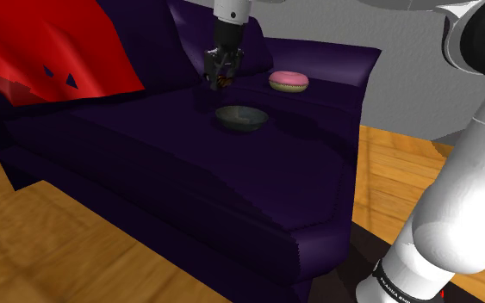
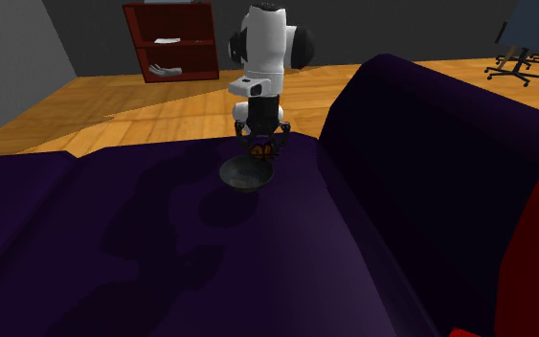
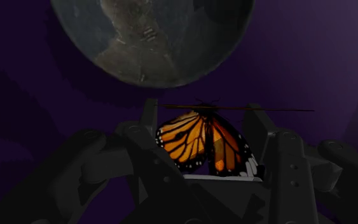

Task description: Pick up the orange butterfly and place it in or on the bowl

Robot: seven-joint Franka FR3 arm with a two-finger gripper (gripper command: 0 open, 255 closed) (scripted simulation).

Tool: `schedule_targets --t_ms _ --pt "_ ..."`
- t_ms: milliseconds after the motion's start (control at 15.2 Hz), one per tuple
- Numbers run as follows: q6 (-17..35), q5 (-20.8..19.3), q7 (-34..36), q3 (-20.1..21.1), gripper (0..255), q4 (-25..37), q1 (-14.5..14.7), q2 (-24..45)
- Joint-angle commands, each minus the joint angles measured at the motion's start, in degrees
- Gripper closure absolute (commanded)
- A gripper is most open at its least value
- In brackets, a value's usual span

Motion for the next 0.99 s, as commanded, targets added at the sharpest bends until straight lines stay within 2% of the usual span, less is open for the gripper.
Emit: schedule_targets --t_ms 0,264,924 --pt "0.8 1.2 -2.5 -1.2 255 -3.9 -1.2 -3.3" --pt "2.1 2.9 -7.1 -3.8 255 -11.6 -3.1 -10.1" --pt "9.9 3.0 -6.9 -3.8 255 -20.4 -3.0 -11.1"
